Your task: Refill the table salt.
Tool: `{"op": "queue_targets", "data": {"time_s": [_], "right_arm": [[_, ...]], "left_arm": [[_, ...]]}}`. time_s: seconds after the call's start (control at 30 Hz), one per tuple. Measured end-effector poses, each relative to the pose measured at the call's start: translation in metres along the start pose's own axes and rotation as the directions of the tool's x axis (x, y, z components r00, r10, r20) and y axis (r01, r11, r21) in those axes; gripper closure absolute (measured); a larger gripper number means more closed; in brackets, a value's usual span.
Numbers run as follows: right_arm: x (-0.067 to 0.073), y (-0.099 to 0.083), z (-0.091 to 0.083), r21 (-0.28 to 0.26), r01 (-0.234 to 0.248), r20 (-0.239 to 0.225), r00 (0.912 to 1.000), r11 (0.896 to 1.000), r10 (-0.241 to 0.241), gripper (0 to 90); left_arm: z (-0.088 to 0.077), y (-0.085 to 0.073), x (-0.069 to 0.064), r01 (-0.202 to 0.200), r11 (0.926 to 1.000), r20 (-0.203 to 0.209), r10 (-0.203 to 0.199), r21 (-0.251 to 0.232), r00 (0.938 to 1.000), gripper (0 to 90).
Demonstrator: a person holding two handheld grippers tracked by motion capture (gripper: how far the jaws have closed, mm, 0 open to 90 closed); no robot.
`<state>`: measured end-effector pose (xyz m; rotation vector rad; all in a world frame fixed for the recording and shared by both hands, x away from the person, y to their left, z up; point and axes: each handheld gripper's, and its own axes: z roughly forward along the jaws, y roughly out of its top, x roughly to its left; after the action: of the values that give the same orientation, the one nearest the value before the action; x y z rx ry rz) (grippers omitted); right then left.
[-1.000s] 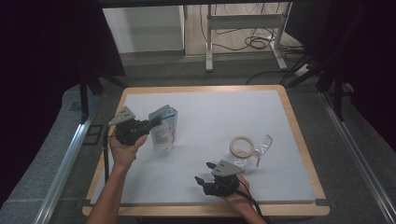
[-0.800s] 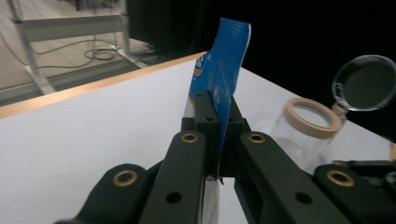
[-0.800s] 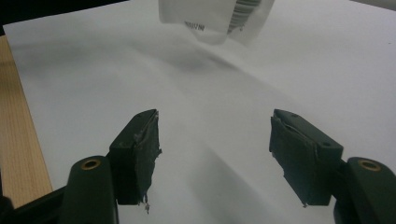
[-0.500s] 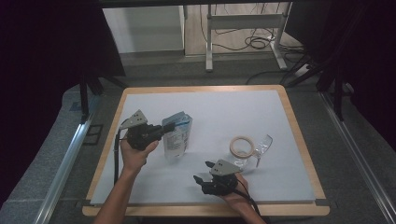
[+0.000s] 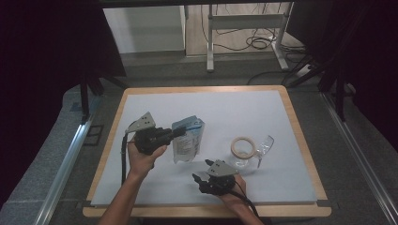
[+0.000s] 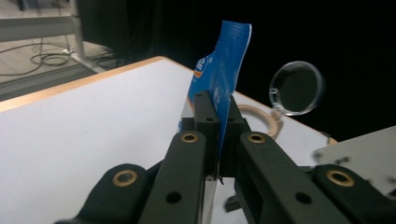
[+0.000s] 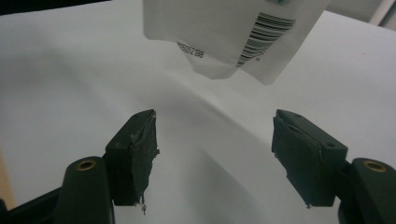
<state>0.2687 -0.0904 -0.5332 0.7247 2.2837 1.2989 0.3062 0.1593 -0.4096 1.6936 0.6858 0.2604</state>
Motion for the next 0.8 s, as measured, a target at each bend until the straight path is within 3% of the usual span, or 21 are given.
{"op": "queue_targets", "data": {"time_s": [0.07,0.27,0.43,0.63,0.8], "right_arm": [[-0.001,0.000,0.003,0.009,-0.015,0.033,0.9994,1.000,0.014,31.3],[-0.002,0.002,0.004,-0.002,-0.043,0.065,0.9969,0.999,0.043,31.0],[-0.004,0.006,0.005,-0.016,-0.069,0.106,0.9919,0.997,0.071,29.8],[-0.005,0.008,0.008,-0.031,-0.064,0.114,0.9912,0.997,0.067,29.5],[-0.005,0.010,0.008,-0.063,-0.030,0.117,0.9924,0.998,0.037,29.6]], "left_arm": [[0.000,0.004,-0.008,-0.011,0.9999,0.019,0.011,-0.001,0.9998,90.0],[0.000,0.010,-0.019,-0.023,0.9997,0.058,0.024,-0.011,0.9981,90.0],[0.004,0.010,-0.022,-0.014,0.9999,0.086,0.014,-0.009,0.9962,90.0],[0.010,0.011,-0.024,-0.006,1.0000,0.099,0.006,-0.003,0.9950,90.0],[0.015,0.011,-0.023,0.006,1.0000,0.108,-0.006,0.003,0.9942,90.0]]}}
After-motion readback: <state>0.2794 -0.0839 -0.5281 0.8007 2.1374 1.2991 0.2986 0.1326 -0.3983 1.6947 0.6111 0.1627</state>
